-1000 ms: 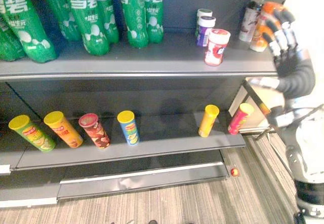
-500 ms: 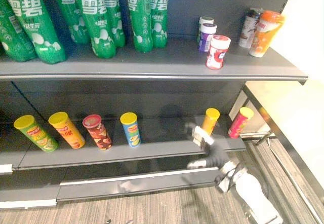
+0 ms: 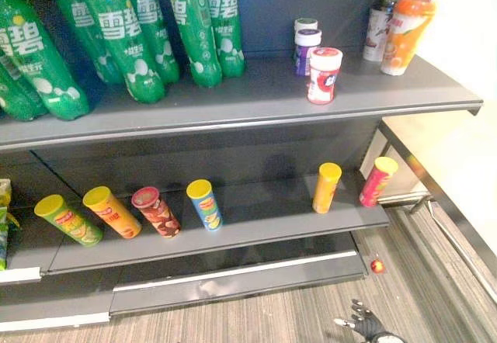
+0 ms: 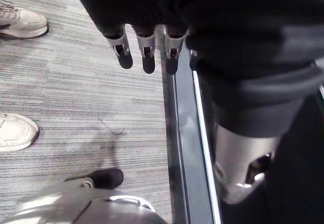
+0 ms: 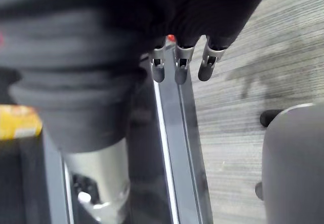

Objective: Put the gum and the chips on the shelf.

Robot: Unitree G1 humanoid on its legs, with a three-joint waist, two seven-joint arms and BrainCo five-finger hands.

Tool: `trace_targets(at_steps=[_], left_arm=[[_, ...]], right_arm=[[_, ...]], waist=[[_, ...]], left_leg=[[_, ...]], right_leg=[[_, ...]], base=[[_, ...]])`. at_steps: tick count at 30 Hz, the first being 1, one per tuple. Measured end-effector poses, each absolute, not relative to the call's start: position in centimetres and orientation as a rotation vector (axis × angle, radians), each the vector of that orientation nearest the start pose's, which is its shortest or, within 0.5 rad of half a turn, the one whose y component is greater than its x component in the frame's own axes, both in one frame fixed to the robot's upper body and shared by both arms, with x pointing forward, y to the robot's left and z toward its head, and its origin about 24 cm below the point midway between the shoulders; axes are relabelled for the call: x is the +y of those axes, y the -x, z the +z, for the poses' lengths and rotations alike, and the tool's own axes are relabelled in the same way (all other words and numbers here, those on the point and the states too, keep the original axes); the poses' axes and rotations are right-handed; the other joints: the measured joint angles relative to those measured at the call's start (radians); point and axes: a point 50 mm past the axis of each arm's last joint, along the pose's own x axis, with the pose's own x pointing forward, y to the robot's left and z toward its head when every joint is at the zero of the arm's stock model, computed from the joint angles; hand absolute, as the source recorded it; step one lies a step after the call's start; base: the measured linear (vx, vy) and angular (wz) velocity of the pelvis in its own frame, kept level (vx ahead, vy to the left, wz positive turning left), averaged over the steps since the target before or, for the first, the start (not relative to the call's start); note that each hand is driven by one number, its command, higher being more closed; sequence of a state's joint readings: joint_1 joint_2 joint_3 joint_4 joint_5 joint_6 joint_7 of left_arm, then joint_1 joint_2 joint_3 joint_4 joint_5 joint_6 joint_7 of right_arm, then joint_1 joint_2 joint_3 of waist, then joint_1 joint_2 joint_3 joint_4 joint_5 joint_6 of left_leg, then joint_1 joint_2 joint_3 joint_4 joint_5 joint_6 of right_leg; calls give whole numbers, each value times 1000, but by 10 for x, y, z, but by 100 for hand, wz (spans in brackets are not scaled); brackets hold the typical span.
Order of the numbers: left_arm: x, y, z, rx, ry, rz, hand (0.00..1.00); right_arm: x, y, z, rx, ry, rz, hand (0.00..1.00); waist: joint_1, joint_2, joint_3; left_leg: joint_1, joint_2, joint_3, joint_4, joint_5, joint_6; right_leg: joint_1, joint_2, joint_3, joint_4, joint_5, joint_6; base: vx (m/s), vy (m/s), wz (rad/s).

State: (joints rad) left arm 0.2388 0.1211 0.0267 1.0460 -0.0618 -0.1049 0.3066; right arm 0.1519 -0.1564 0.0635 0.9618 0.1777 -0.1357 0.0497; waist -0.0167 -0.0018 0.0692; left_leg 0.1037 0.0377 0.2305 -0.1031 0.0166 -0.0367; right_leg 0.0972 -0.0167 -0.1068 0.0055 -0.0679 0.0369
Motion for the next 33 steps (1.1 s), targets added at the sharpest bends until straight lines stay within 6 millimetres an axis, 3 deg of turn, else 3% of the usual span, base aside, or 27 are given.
trace_targets(at_steps=[4, 8, 15, 18, 21, 23, 24, 26, 28, 30, 31, 32, 33], left_arm=[[219, -29, -164, 1188, -205, 440, 0], [218, -26, -164, 1194, -206, 441, 0], [217, -21, -166, 1208, -207, 433, 0], [221, -29, -164, 1188, -211, 443, 0], [220, -38, -164, 1164, -240, 420, 0], [218, -46, -163, 1147, -254, 383, 0], [221, -49, -163, 1140, -256, 381, 0], [227, -50, -162, 1140, -244, 388, 0], [227, -55, -161, 1128, -205, 419, 0], [229, -62, -160, 1106, -198, 435, 0], [229, -66, -159, 1093, -200, 436, 0], [230, -67, -158, 1087, -199, 443, 0], [233, -68, -157, 1082, -197, 454, 0]], right_arm=[[-214, -71, -159, 1043, -111, -287, 0], [-216, -51, -164, 1105, -132, -346, 0], [-214, -41, -168, 1169, -217, -390, 0], [-212, -42, -168, 1171, -257, -418, 0], [-214, -40, -168, 1143, -346, -510, 0], [-212, -40, -168, 1109, -398, -568, 0], [-209, -39, -169, 1092, -427, -595, 0], [-203, -36, -170, 1086, -456, -615, 0], [-205, -27, -170, 1100, -460, -640, 0], [-206, -23, -170, 1107, -463, -651, 0], [-207, -21, -170, 1106, -463, -656, 0], [-207, -21, -170, 1103, -466, -663, 0], [-207, -20, -170, 1103, -465, -664, 0]], waist=[[-2, -4, 3], [-5, -5, 4], [-7, -9, 9], [-8, -19, 46], [-8, -17, 74], [-8, -6, 100], [-8, -21, 115], [-9, -38, 138], [-9, -18, 148], [-10, -15, 150], [-10, -15, 149], [-10, -24, 145], [-9, -40, 140]], left_leg=[[8, -6, -7, 0, -3, 3], [5, -11, -15, 0, -4, 6], [10, -23, -8, 4, -23, 30], [3, -30, 8, 112, -82, 40], [-17, -17, 66, 195, -133, 63], [-14, 0, 135, 197, -139, 74], [-24, 9, 205, 202, -145, 82], [-26, 44, 303, 231, -163, 86], [-22, 125, 399, 255, -169, 75], [-13, 177, 474, 255, -160, 58], [-13, 199, 516, 254, -161, 51], [-12, 206, 558, 255, -158, 40], [-14, 198, 583, 255, -158, 23]], right_leg=[[10, -5, -8, 0, -14, 6], [10, -10, -10, -1, -14, 7], [8, -23, -9, 25, -34, 23], [-23, -55, 2, 159, -92, 50], [-77, -63, 36, 258, -91, 60], [-139, -63, 41, 318, -74, 87], [-168, -82, -3, 325, -74, 87], [-199, -140, -137, 362, -84, 68], [-203, -180, -255, 469, -98, 42], [-174, -223, -309, 530, -101, 38], [-144, -254, -333, 543, -85, 17], [-119, -291, -351, 531, -15, -16], [-95, -314, -347, 482, 103, -14]], base=[[-14, 9, 7], [0, 5, 1], [33, 20, 0], [64, 61, -8], [-1, 90, -54], [-86, 100, -105], [-165, 96, -148], [-156, 74, -154], [-103, 25, -151], [-57, -37, -142], [-44, -122, -142], [-39, -203, -137], [-70, -239, -123]])
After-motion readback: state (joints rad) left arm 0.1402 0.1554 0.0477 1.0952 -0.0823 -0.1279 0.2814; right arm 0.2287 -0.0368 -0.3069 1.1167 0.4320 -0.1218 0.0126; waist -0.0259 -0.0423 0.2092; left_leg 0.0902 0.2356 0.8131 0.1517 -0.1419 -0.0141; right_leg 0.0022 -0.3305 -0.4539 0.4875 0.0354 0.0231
